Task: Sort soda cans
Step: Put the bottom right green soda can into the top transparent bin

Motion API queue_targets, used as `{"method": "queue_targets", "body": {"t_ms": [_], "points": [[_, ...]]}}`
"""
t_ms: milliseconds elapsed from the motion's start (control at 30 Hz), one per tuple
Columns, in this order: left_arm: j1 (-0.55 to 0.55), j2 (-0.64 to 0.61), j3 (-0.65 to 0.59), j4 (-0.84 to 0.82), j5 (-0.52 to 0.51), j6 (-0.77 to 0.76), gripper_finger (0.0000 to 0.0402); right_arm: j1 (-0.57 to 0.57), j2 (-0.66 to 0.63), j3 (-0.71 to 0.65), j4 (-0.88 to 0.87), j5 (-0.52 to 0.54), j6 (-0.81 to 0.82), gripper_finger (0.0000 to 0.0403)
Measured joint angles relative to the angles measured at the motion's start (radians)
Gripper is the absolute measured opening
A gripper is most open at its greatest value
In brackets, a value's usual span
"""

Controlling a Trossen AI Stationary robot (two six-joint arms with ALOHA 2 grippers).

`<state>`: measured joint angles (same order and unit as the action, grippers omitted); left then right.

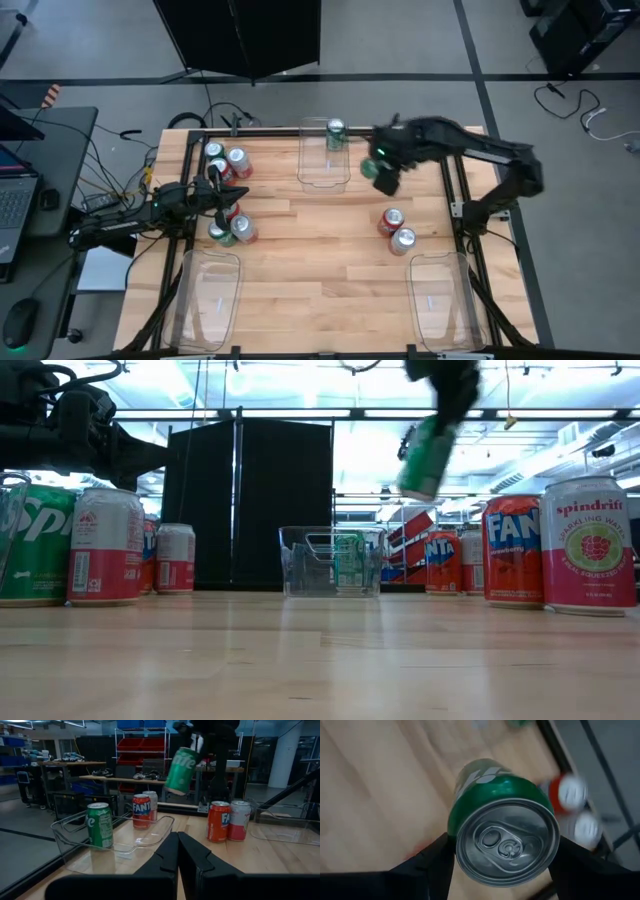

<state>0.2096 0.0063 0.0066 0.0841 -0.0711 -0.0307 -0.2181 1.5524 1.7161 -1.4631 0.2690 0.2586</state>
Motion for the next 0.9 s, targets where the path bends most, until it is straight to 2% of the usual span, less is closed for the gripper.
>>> {"method": "queue_targets", "body": {"t_ms": [200, 433, 567, 900], "points": [[0.0, 0.0, 0.0, 0.0, 0.0, 0.0, 0.0011, -0.104, 0.241, 0.267, -0.005, -0.012, -0.148, 0.0254], [0.0, 0.0, 0.0, 0.0, 0.0, 0.0, 0.0011, -0.176, 0.461, 0.491, -0.024, -0.117, -0.255, 0.0254], [0.0, 0.0, 0.0, 0.0, 0.0, 0.0, 0.0011, -0.196, 0.554, 0.546, -0.051, -0.138, -0.278, 0.0254], [0.0, 0.0, 0.0, 0.0, 0.0, 0.0, 0.0011, -0.247, 0.691, 0.555, -0.058, -0.132, -0.289, 0.0254]]}}
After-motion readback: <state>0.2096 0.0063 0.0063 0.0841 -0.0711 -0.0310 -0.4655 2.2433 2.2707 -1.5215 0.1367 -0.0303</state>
